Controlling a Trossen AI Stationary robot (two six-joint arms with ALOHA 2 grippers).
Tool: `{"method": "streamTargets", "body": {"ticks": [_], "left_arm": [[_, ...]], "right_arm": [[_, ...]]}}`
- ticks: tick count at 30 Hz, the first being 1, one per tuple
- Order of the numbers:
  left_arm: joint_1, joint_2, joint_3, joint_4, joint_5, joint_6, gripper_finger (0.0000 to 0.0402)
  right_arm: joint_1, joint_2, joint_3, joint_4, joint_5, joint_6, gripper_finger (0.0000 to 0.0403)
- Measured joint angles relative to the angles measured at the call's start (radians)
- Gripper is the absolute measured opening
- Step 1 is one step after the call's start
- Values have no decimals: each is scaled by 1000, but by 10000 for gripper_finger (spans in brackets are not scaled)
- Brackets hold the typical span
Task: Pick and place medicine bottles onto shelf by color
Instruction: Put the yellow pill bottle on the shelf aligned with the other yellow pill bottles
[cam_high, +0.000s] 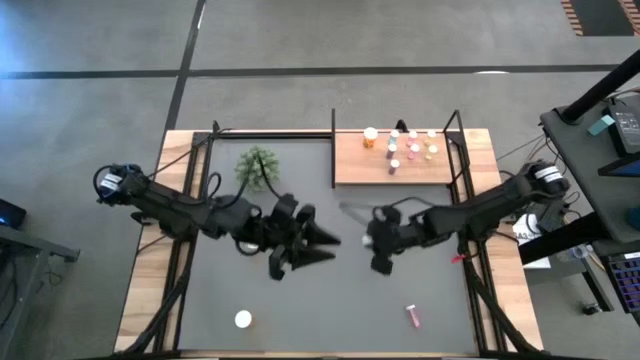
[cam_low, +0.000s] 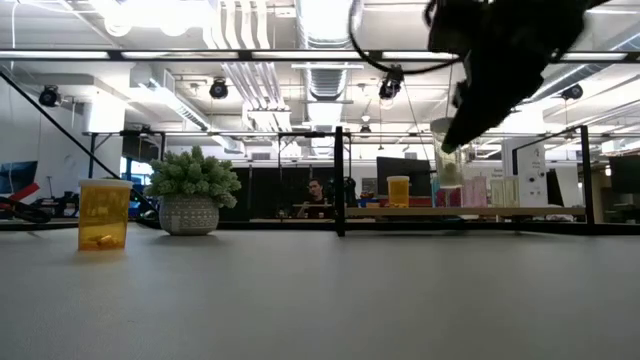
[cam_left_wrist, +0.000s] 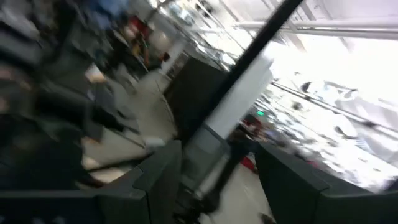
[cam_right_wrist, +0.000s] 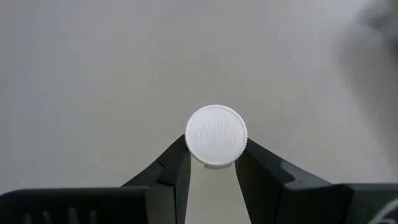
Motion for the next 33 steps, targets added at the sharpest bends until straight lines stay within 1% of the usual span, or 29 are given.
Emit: {"method": "streamTargets", "body": {"ticks": [1, 3, 7, 9, 12, 16, 20, 25, 33], "left_arm": [[20, -3, 0, 1, 0, 32, 190], [64, -12, 0, 0, -1, 106, 190], [178, -43, 0, -2, -2, 243, 190], [245, -66, 0, 0, 5, 283, 190], [337, -96, 0, 3, 13, 323, 190], [447, -122, 0, -2, 36, 322, 190], [531, -132, -1, -10, 43, 324, 190], [611, -134, -26, -10, 47, 328, 190], [697, -141, -81, -10, 47, 327, 190]], "right_arm": [[-11, -25, -15, -18, 39, 68, 105], [-42, -61, -33, -109, 103, 207, 105], [-115, -110, -34, -344, 139, 486, 105], [-137, -132, -35, -431, 171, 590, 105], [-162, -161, -35, -500, 261, 709, 105], [-212, -197, -35, -541, 296, 818, 105], [-284, -203, -35, -616, 335, 916, 105], [-376, -191, -35, -702, 356, 1015, 105], [-486, -190, -39, -756, 437, 1074, 105]]}}
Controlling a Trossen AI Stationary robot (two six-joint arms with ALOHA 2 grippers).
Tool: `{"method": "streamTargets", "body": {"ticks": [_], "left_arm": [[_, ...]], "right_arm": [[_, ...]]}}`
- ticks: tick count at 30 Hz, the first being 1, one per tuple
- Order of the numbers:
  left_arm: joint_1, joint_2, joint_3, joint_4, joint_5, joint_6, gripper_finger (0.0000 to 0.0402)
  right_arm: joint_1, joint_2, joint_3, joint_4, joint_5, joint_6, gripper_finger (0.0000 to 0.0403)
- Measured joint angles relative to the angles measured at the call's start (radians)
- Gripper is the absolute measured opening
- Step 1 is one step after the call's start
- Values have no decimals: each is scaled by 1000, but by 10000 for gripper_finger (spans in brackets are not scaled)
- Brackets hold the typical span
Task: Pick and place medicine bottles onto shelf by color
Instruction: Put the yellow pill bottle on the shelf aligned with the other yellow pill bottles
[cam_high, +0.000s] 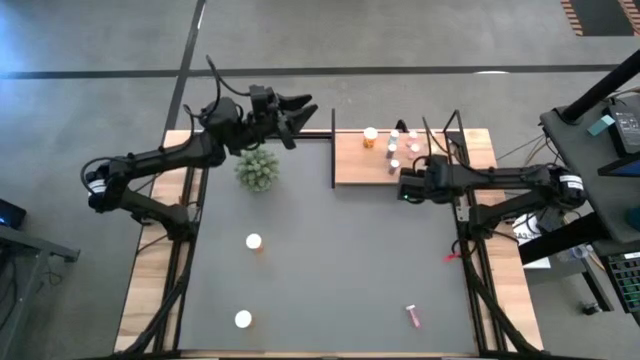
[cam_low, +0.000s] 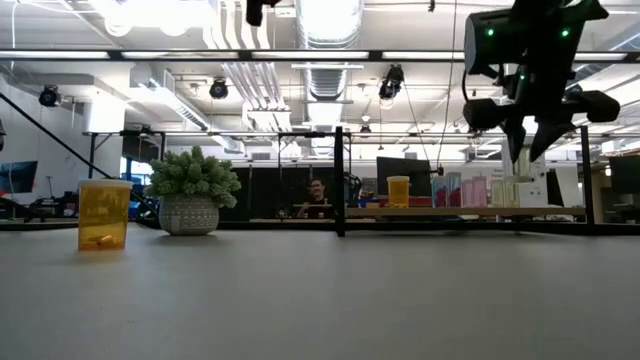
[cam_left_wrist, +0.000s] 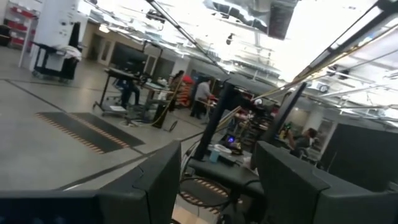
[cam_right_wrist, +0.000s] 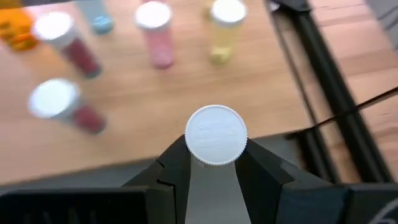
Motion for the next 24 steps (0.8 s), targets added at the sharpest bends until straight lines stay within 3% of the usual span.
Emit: {"method": "streamTargets", "body": {"ticks": [15, 24], "left_arm": [[52, -3, -2, 3, 1, 0, 190], [69, -2, -2, 3, 1, 0, 190]], "right_arm": [[-143, 0, -107, 7, 42, 101, 105], [-220, 0, -148, 165, 45, -60, 105]]}}
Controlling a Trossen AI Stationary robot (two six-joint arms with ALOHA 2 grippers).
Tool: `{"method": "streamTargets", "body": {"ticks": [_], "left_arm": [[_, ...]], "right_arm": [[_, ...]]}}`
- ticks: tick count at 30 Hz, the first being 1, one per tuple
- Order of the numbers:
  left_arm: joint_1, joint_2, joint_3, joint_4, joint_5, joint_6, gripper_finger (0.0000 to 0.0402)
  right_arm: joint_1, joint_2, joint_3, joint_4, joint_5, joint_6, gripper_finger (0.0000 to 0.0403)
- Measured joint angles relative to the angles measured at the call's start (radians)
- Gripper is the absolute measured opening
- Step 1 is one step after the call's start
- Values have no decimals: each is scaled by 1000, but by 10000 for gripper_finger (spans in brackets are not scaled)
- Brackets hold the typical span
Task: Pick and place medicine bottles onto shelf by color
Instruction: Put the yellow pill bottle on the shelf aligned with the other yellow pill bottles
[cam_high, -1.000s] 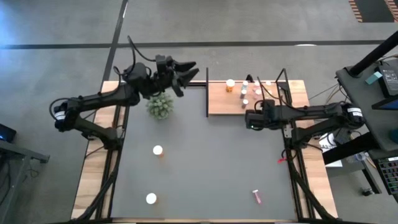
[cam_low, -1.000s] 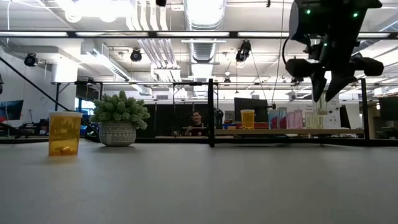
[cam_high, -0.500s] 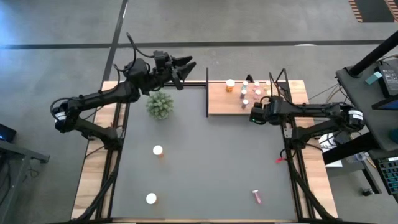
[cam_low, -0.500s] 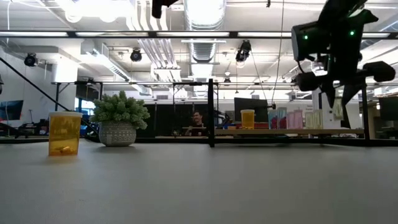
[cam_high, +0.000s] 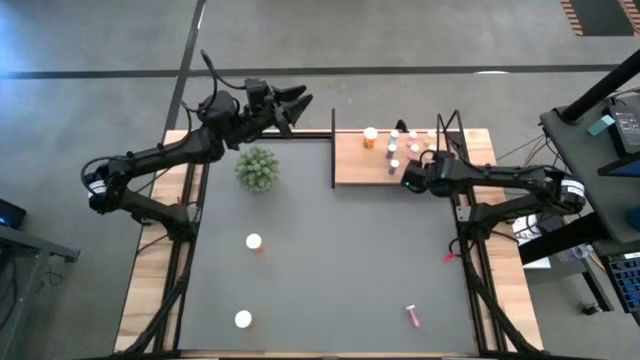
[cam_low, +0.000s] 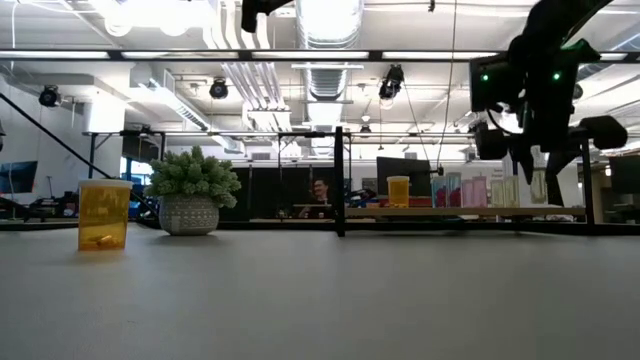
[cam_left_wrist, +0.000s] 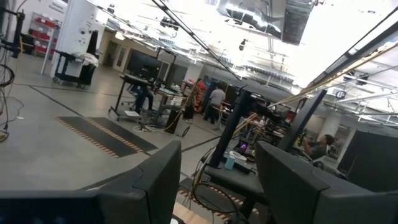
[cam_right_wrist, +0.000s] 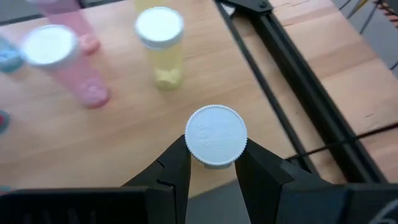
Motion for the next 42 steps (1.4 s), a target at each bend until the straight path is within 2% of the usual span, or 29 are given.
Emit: {"method": "streamTargets", "body": {"ticks": [6, 14, 21, 42], "left_arm": [[0, 0, -6, 0, 0, -3, 190], [0, 0, -8, 0, 0, -4, 190], [0, -1, -10, -1, 0, -5, 190], [0, -1, -10, -1, 0, -8, 190]], "right_arm": [[-56, 0, -26, 21, 0, -41, 105], [-73, 0, -28, 167, -8, -156, 105], [-112, 0, -31, 165, -7, -166, 105], [-111, -1, -30, 172, -49, -227, 105]]}}
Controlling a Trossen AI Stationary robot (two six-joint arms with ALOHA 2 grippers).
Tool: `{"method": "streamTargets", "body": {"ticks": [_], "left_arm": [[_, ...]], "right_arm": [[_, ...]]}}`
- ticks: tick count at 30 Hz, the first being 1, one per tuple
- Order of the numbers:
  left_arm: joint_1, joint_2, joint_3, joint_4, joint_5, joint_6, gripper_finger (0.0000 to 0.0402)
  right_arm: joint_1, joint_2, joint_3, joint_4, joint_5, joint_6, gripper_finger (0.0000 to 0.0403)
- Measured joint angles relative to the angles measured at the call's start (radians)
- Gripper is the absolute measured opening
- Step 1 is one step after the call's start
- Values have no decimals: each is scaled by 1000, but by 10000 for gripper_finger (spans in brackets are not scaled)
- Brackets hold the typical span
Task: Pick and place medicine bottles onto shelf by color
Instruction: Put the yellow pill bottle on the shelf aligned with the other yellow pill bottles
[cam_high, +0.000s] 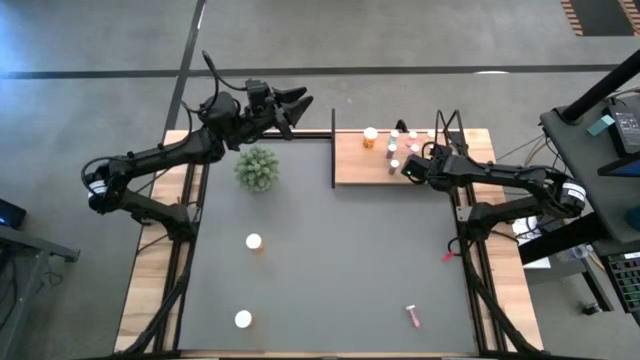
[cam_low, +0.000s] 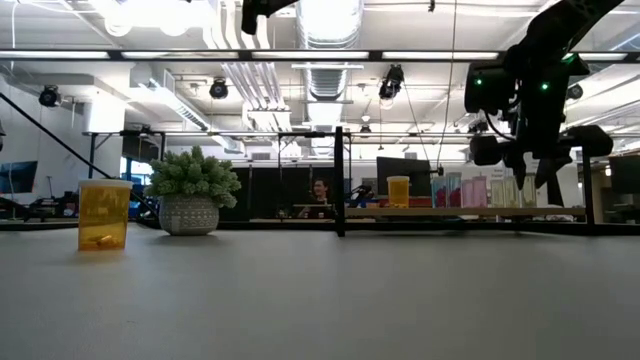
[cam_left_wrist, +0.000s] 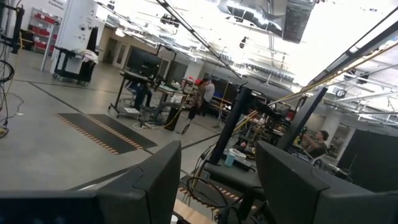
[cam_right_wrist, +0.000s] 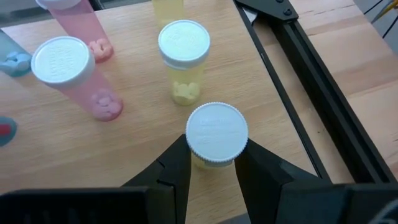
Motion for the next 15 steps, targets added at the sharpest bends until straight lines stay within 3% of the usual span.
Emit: {"method": "streamTargets", "body": {"ticks": [15], "left_arm": [[0, 0, -1, 0, 0, 0, 190]], "right_arm": [[0, 0, -3, -3, -42, -25, 120]]}}
